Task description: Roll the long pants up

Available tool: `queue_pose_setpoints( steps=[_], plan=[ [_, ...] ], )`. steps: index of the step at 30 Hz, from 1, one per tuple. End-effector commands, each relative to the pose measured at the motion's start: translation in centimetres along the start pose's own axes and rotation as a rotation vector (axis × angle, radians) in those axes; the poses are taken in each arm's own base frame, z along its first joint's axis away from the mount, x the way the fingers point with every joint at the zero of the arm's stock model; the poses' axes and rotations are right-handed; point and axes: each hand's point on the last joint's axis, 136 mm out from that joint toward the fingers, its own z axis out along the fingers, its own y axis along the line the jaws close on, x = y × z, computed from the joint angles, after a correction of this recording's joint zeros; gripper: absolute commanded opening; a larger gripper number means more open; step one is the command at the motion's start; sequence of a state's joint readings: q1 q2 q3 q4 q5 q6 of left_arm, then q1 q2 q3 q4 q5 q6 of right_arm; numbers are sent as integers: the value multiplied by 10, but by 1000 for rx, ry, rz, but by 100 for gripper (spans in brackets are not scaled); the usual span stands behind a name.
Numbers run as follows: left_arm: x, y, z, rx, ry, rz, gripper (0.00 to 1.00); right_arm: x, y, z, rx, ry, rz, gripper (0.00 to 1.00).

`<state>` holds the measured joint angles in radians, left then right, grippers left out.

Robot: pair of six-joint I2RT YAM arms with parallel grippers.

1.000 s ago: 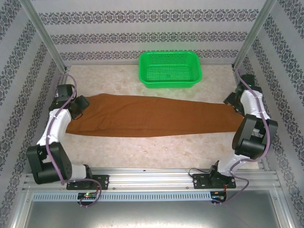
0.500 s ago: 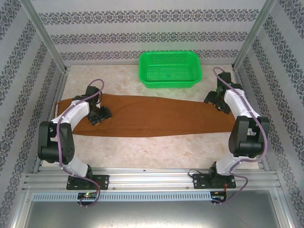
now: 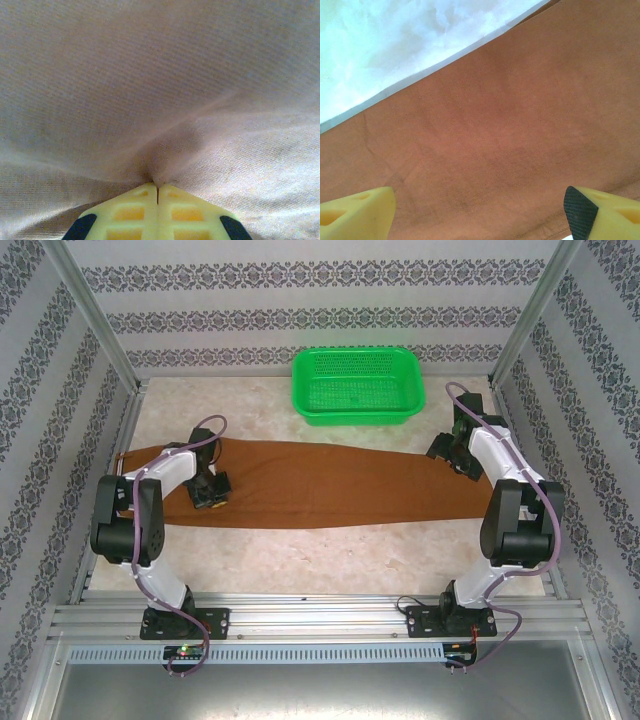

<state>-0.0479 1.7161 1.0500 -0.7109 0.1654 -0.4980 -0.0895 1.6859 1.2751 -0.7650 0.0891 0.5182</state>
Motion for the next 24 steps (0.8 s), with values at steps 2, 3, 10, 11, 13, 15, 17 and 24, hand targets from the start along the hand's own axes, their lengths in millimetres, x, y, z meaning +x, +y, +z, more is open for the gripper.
queue_pose_setpoints(
  steps=[2,3,10,11,13,15,17,24],
  plan=[
    [8,8,-28,-45,-69,19,0,0,-1,2,6,1,8,89],
    [10,8,-34,-42,-81,21,0,-1,-2,2,8,1,8,88],
    [34,18,-64,-43,-105,51,0,-1,0,3,0,0,12,88],
    [38,21,-66,-52,-98,54,0,-1,0,4,-3,-1,14,88],
    [47,27,-66,-71,-73,60,0,0,0,5,-6,4,15,88],
    [56,34,-67,-94,-52,61,0,2,1,7,-7,9,15,88],
    [58,34,-75,-113,-82,69,0,3,0,7,-9,9,15,89],
    [65,42,-93,-142,-78,76,0,7,-1,11,-12,9,15,88]
  ],
)
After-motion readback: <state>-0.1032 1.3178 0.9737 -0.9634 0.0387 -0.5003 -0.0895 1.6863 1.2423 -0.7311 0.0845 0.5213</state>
